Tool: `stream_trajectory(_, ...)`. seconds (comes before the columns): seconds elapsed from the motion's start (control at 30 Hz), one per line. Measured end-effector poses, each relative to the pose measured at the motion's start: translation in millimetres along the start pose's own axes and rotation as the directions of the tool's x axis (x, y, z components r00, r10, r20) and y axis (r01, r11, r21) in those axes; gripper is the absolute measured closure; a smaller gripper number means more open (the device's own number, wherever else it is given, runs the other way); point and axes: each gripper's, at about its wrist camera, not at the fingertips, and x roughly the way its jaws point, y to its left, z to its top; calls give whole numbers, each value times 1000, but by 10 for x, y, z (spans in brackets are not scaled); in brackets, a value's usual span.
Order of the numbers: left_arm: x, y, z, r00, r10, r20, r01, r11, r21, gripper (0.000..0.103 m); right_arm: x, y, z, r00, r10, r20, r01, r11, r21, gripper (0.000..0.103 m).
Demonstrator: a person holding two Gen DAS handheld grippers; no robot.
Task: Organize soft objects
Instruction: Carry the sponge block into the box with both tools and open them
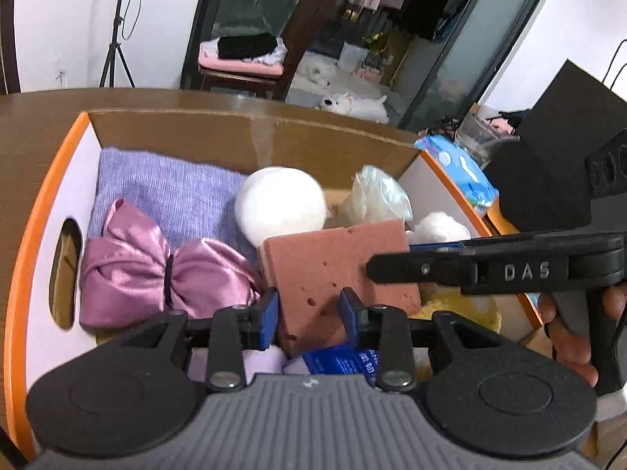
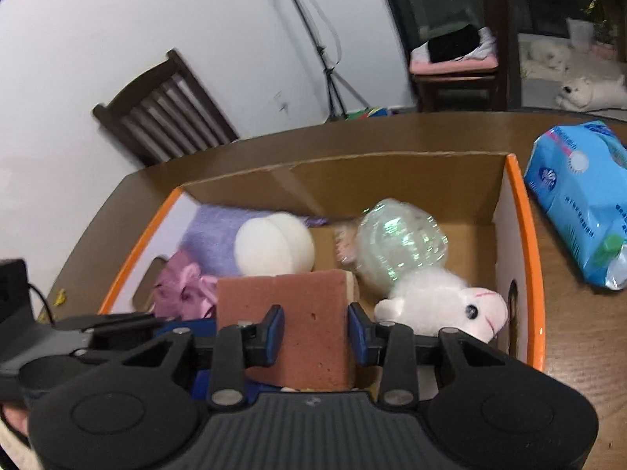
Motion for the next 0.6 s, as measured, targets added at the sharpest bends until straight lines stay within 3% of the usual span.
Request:
stream_trajectory(0.1,-1,51,16,999,-33,-27,32,999,-38,68,19,-18,7,1000,-16,-23,16,1000,17,67)
stream_trajectory(0.2,-117,-4,30,1000,24,-8,-25,999,-23,62,-58,128,28,993,-119,18,119,993,-22,64)
stream_trajectory(0.27,-329,-73,23,999,42,23,-42,999,3,51,-241,298,10,987,-150,58,153,986,-65,49)
stream_trajectory(0.4,-897,-227,-1,992,72,104,-77,996,41,47,-765,560,-56,977,-160,139,177,977,-116,43)
stream_trajectory(0.53,-1530,-441,-161,968,104,229,-128,987,93,37,-1406,761,-247,957,-166,238,203,968,-144,37)
stream_trajectory(0.6,-1856,-554,-394,935,130,329,-180,975,127,30,-1735,832,-420,939,-170,300,224,962,-155,34)
